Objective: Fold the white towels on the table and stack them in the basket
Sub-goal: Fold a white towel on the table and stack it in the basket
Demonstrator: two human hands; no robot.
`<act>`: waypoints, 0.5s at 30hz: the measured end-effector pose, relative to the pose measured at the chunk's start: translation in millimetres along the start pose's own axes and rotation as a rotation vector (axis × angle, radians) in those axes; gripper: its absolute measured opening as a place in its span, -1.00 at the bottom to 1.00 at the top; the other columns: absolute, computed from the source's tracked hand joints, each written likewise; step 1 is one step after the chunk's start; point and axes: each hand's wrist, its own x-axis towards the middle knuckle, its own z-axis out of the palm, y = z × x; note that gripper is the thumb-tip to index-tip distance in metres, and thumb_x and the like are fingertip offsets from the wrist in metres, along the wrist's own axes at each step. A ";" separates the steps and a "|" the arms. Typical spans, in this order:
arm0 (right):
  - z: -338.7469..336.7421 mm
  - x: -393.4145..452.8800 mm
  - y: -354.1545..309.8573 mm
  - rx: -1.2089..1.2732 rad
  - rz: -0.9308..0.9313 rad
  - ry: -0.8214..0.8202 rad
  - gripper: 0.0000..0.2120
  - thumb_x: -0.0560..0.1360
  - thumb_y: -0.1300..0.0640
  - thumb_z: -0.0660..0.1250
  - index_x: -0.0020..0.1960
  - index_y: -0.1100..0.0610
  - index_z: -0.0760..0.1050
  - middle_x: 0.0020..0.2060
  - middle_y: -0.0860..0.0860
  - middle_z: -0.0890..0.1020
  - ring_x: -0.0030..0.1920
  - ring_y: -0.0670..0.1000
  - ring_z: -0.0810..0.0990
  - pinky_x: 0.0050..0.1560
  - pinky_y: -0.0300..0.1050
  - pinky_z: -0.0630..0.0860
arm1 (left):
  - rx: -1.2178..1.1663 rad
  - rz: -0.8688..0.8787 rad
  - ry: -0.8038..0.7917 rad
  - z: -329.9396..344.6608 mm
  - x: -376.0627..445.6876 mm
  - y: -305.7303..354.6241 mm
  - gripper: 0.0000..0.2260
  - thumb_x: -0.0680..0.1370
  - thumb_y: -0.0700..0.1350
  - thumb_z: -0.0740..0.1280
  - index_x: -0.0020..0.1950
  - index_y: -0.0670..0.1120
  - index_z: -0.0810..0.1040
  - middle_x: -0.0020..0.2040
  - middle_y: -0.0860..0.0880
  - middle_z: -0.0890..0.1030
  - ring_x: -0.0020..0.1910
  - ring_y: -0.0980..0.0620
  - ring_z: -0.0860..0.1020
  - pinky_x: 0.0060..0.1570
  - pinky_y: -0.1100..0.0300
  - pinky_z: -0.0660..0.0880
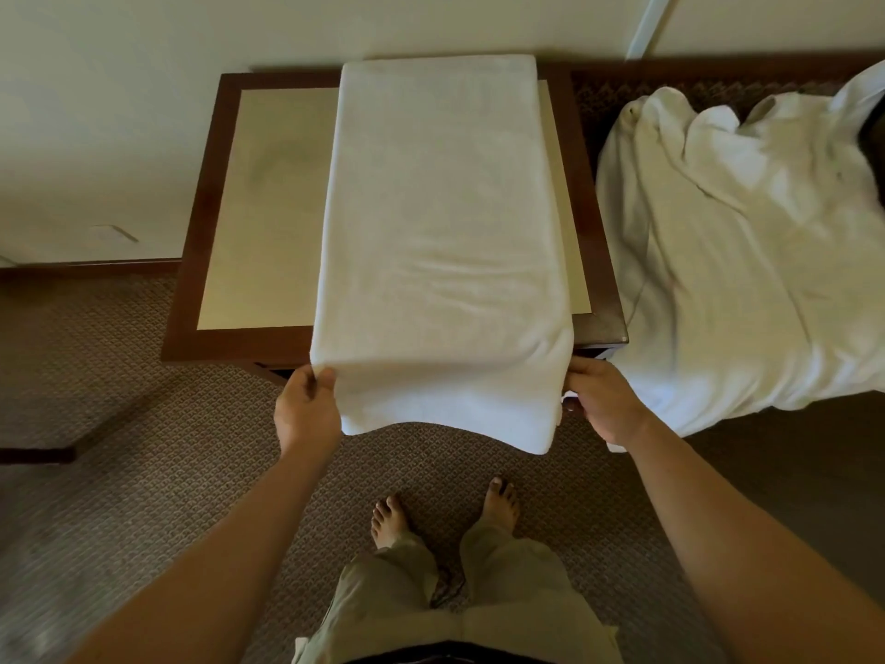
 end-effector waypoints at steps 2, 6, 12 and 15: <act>-3.0 -1.4 1.9 -0.051 -0.072 0.068 -0.72 0.55 0.44 0.31 0.15 0.24 0.68 -0.10 0.02 0.75 -0.10 -0.01 0.70 -0.19 -0.28 0.57 | 0.005 -0.003 0.023 -4.0 4.3 -2.6 -0.86 0.70 0.00 0.25 0.05 0.00 0.57 -0.11 0.01 0.62 -0.14 -0.04 0.57 -0.24 0.06 0.46; -0.4 -0.9 2.7 -0.055 -0.037 0.141 -0.73 0.59 0.41 0.27 0.11 0.18 0.68 -0.08 0.02 0.75 -0.02 0.07 0.67 -0.20 -0.27 0.55 | 0.033 0.006 -0.025 -5.6 8.2 -4.2 -0.84 0.71 -0.01 0.23 0.06 -0.03 0.56 -0.10 -0.02 0.61 -0.17 -0.04 0.55 -0.26 0.06 0.46; 7.1 -5.0 1.9 0.170 0.079 0.027 -0.67 0.64 0.01 0.30 0.36 0.08 0.51 0.22 0.01 0.66 0.25 0.00 0.60 0.23 -0.06 0.45 | -0.075 -0.048 -0.164 -1.5 4.3 -6.9 -0.86 0.70 0.00 0.26 0.12 -0.04 0.55 -0.03 -0.01 0.59 -0.08 0.02 0.54 -0.18 0.11 0.48; 14.4 -12.0 11.2 -0.028 -0.015 0.022 -0.60 0.54 0.16 0.47 0.33 0.03 0.45 0.18 -0.07 0.65 0.19 -0.06 0.61 0.11 -0.08 0.54 | -0.021 -0.090 -0.264 2.1 -0.3 -15.5 -0.85 0.68 0.01 0.29 0.17 -0.03 0.52 0.04 -0.05 0.61 0.02 -0.05 0.57 -0.10 0.06 0.52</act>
